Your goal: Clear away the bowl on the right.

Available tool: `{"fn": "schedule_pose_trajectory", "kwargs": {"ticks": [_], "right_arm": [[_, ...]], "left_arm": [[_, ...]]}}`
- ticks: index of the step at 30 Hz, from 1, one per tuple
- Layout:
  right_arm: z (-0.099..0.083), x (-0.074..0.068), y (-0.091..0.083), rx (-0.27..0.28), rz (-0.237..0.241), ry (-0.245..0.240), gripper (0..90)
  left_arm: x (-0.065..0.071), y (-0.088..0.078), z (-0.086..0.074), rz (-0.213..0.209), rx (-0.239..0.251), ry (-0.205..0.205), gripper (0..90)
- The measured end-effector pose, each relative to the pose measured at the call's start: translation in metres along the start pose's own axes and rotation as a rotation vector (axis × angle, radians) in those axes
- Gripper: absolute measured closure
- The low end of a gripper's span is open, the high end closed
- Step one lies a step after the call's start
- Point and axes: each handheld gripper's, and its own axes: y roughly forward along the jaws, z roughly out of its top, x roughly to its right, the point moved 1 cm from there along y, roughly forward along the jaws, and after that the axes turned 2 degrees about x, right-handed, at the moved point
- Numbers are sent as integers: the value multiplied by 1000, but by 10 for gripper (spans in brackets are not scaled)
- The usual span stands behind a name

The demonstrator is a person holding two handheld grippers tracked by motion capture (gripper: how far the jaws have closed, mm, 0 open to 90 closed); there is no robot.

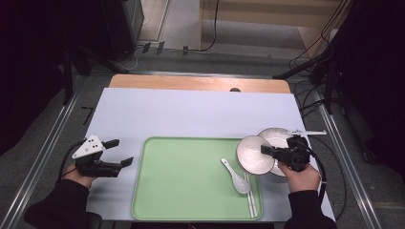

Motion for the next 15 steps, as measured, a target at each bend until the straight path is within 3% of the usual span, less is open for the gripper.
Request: {"fn": "schedule_pose_trajectory", "kwargs": {"ticks": [15], "right_arm": [[-12,-41,23,-70,78,-91,823]], "left_arm": [[0,-1,0,-1,0,0,156]]}}
